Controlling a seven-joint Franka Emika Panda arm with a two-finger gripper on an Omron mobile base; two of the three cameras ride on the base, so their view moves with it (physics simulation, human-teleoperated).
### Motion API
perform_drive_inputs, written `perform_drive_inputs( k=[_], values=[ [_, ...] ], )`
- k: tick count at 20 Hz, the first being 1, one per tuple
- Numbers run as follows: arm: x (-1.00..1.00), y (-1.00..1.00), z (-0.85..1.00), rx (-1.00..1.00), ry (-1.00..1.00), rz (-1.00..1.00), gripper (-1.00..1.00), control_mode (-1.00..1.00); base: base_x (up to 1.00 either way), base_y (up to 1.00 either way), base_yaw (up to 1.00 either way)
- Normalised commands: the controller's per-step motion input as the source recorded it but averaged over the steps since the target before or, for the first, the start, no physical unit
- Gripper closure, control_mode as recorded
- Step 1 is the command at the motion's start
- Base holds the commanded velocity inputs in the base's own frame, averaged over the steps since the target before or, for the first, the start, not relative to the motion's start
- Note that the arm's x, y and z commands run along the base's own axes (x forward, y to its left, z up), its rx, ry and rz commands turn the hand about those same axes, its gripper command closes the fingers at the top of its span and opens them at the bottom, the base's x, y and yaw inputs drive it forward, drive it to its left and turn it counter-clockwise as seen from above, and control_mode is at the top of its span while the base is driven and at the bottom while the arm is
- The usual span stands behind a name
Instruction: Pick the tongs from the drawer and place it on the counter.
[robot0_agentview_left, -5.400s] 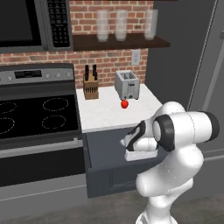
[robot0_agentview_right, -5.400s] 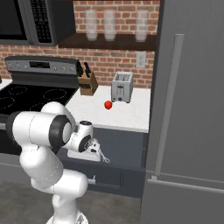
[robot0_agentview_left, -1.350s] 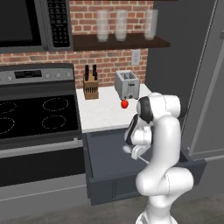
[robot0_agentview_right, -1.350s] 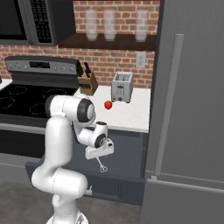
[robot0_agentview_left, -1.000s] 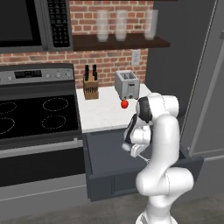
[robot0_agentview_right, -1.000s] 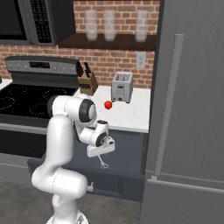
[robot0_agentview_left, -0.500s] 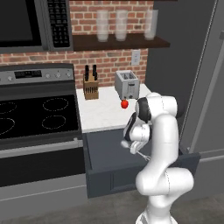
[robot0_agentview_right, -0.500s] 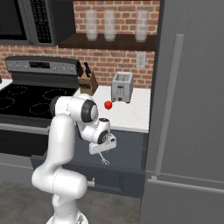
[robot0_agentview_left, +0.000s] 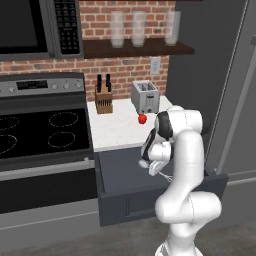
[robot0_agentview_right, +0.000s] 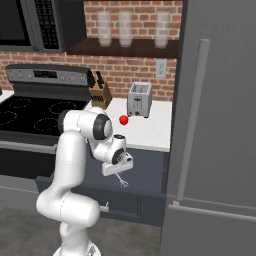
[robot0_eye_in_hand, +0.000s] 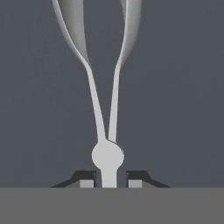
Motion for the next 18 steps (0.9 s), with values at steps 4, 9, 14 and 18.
perform_drive_inputs(
  k=[4,9,14,18],
  values=[
    [-0.23,0.00,-0.16,0.00,0.00,0.00,1.00,-1.00,0.00,0.00,0.00],
    [-0.11,-0.03,0.04,0.00,0.00,0.00,1.00,-1.00,0.00,0.00,0.00],
    [0.00,-0.29,0.53,0.00,0.00,0.00,1.00,-1.00,0.00,0.00,0.00],
    [0.00,-0.29,0.64,0.00,0.02,0.00,1.00,-1.00,0.00,0.00,0.00]
  ],
)
